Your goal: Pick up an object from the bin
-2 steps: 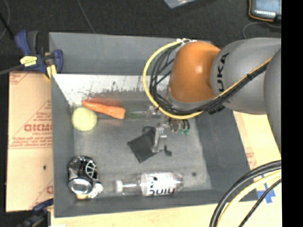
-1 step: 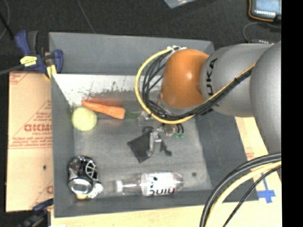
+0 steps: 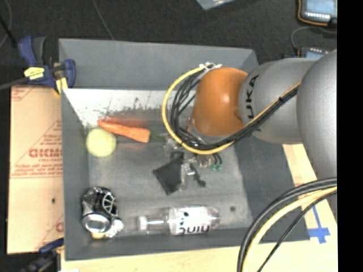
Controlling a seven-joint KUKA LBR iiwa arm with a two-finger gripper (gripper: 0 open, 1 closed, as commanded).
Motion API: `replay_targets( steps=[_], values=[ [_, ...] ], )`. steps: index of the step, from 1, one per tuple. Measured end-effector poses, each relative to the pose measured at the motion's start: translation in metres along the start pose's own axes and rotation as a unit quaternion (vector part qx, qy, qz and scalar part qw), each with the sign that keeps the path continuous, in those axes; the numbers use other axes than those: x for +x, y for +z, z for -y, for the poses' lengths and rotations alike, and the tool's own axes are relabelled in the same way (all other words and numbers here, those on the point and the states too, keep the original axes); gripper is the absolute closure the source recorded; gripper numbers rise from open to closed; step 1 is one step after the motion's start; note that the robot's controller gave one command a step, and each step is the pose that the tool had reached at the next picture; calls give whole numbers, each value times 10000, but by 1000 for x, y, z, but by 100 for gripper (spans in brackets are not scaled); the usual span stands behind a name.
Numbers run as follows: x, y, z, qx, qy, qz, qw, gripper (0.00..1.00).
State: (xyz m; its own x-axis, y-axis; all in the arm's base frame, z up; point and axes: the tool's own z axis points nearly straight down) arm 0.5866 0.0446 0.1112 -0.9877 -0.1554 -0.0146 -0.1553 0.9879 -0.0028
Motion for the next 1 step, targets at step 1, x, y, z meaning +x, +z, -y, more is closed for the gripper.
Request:
replay_targets(
  steps=[1],
  values=[
    [0,25,13,-6,-961,-19,9954,0]
  ],
)
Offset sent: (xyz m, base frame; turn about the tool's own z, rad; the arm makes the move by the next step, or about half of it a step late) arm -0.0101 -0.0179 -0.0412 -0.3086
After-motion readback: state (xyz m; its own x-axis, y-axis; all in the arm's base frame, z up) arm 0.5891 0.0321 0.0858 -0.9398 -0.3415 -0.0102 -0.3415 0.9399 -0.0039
